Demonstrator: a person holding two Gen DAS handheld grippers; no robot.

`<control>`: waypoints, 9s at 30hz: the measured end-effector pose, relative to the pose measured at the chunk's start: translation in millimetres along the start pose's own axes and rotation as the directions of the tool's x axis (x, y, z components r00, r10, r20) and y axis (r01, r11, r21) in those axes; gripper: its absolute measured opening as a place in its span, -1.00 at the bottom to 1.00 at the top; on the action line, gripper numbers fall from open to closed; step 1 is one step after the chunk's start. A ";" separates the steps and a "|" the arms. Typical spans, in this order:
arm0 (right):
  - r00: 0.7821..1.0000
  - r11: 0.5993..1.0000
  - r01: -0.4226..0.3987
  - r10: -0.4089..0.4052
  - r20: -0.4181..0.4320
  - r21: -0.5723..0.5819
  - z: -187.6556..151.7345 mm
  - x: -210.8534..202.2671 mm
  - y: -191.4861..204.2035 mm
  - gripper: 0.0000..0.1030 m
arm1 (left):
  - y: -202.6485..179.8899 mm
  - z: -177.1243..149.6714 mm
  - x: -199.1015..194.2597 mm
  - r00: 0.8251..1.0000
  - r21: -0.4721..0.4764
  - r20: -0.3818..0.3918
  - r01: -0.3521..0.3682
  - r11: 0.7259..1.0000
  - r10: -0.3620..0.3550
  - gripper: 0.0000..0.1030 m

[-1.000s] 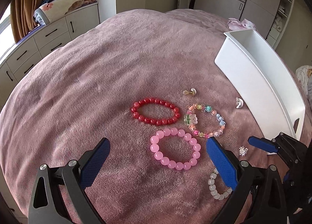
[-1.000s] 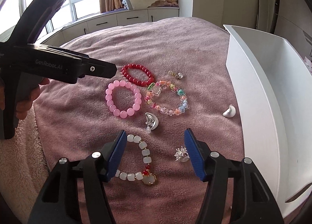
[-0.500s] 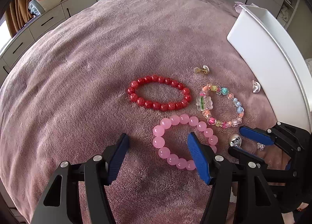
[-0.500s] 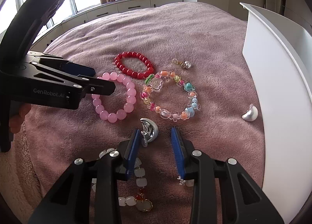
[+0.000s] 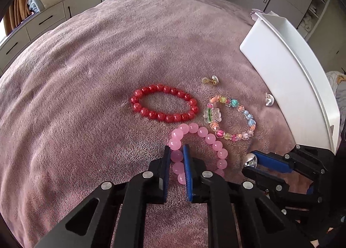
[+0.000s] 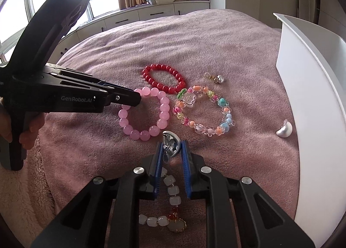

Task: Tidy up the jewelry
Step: 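Grasp the pink bead bracelet with the left tool while the right tool grasps the silver moon charm, then carry the pink bracelet and silver charm over the white box and open both tools, then move both open tools back toward the remaining bracelets on the bed, then grasp the red bead bracelet with the left tool while the right tool grasps the colorful bead bracelet, then lift both bracelets and carry them toward the white box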

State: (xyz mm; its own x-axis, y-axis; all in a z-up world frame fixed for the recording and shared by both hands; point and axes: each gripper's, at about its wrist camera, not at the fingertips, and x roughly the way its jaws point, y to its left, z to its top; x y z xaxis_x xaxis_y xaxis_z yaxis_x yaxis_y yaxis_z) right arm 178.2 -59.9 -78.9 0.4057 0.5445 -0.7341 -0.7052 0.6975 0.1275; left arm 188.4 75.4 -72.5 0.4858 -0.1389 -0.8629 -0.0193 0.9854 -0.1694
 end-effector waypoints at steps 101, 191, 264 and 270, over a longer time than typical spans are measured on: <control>0.856 0.890 0.301 -0.410 0.315 0.342 17.6 -163.3 -137.9 0.14 | -195.1 148.0 -115.4 0.910 0.362 0.406 -0.075 0.929 -0.085 0.80; 0.992 0.987 -0.105 0.112 0.057 -0.118 17.0 5.1 6.1 -0.84 | 25.4 33.9 27.0 0.996 0.067 0.053 -0.075 0.995 0.071 -0.09; 0.948 0.950 -0.305 0.309 -0.079 0.057 9.7 23.1 13.2 -0.78 | 41.4 20.0 -42.3 0.958 -0.150 0.253 0.175 0.973 -0.133 -0.71; 0.930 0.923 -0.366 0.357 0.086 0.121 26.2 -15.9 -3.0 -0.78 | 41.8 20.9 -52.1 0.954 -0.141 0.280 0.156 0.978 -0.111 -0.71</control>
State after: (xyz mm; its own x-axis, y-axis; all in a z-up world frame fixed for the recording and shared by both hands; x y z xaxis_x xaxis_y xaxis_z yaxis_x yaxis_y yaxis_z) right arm 189.1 -58.4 -50.1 0.1757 0.7957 -0.5797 -0.7289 0.5009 0.4667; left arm 180.6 125.9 -24.7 0.7101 -0.2144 -0.6707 -0.0665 0.9279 -0.3670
